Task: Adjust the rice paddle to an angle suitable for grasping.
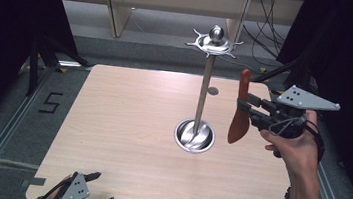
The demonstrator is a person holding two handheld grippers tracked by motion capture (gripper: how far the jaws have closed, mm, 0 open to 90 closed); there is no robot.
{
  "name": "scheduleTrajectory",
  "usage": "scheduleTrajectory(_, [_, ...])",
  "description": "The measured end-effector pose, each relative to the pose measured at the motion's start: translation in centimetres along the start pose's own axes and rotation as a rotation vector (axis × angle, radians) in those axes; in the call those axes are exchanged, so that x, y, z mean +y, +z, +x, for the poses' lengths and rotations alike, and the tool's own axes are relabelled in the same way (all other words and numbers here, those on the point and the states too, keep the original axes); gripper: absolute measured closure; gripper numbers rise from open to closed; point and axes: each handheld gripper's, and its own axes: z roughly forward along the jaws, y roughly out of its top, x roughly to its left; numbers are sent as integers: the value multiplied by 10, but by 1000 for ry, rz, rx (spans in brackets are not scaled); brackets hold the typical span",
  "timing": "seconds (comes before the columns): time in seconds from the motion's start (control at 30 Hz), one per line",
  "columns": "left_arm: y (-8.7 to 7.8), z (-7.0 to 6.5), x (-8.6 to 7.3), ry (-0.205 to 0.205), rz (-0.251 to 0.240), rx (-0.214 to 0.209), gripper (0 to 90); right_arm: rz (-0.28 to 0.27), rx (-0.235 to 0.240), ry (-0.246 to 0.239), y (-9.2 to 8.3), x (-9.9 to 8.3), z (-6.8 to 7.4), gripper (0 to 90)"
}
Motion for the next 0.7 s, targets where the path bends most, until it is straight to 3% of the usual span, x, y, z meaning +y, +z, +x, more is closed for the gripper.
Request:
scheduleTrajectory(0.23, [-1,0,0,-9,3,-2,177,-25,23,19,3,18,-3,671])
scheduleTrajectory(0.57, [-1,0,0,-14,7,-9,176,0,33,9,15,32,-4,671])
scheduleTrajectory(0.7, [0,0,0,-13,2,-3,176,13,40,37,23,34,-4,671])
